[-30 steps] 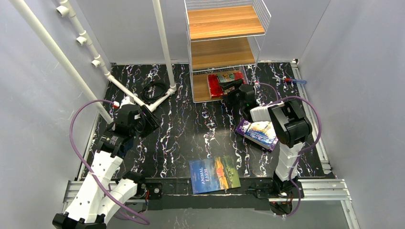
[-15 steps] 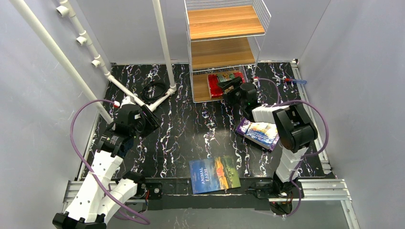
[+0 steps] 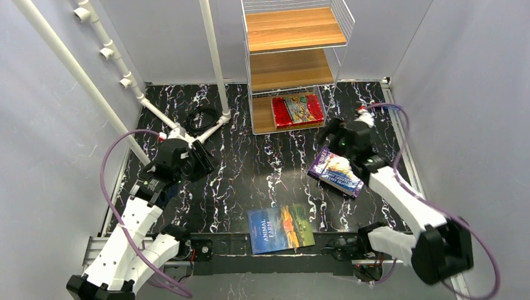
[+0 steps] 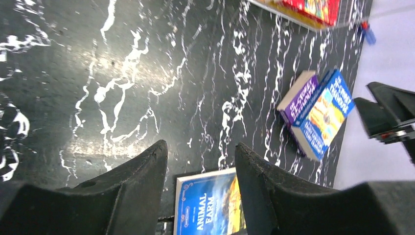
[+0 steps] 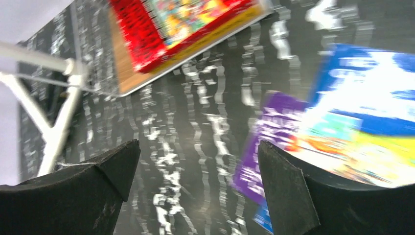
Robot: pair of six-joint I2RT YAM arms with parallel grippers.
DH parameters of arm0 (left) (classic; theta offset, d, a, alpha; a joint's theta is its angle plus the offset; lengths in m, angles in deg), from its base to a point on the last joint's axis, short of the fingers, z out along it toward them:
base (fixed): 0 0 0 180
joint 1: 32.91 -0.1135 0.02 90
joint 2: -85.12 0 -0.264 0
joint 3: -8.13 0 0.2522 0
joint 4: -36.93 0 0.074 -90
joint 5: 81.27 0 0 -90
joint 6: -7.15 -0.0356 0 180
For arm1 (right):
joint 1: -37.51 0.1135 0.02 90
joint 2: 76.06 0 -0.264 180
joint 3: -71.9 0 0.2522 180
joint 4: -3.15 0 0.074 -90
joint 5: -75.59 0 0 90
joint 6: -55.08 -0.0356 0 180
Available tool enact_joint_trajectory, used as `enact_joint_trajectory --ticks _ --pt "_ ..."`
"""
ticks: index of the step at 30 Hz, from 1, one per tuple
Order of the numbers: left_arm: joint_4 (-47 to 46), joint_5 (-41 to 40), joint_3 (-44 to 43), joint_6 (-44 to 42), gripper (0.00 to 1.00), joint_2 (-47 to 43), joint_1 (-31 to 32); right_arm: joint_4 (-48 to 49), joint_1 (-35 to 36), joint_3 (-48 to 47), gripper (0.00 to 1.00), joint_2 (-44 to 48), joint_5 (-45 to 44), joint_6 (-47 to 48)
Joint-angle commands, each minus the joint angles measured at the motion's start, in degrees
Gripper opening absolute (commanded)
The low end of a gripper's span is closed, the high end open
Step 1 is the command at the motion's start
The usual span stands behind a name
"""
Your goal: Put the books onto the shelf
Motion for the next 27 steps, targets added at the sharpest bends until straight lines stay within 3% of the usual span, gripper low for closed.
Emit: enact_joint_trajectory --ticks 1,4,7,9,13,16,21,23,27 --pt "-2.48 1.79 1.02 -0.64 0.51 2.05 6.29 -21.14 -5.95 2.57 0.99 12.01 -13.89 8.45" --pt "-4.63 2.59 1.10 -0.90 0.51 5.11 10.64 -27.32 -12.78 2.54 0.99 14.13 -13.13 8.41" --pt "-5.15 4.97 0.78 -2.97 0.51 8.22 13.64 -26.72 -18.09 2.57 0.99 13.08 -0.59 11.44" --pt "-4.97 7.82 1.10 -4.64 0.51 9.21 14.91 -27.27 -18.24 1.59 0.99 12.60 6.47 14.69" --pt "-3.62 16.62 3.39 -9.14 0.54 11.12 16.89 -30.76 -18.16 -0.12 0.99 16.99 8.82 19.03" --pt "-2.70 19.29 5.49 -11.27 0.60 13.06 22.34 -33.36 -17.84 -1.41 0.99 20.92 11.81 21.27" --pt "0.57 11.39 4.68 -11.99 0.67 18.57 33.26 -33.14 -15.71 -1.26 0.96 21.88 18.76 21.90" --pt "3.22 6.98 4.73 -7.15 0.65 19.70 33.80 -32.30 -15.26 -1.06 0.94 22.51 21.55 21.96" --pt "1.28 7.32 6.92 0.55 0.64 19.14 34.13 -32.54 -13.90 -0.84 0.92 23.11 23.30 22.48"
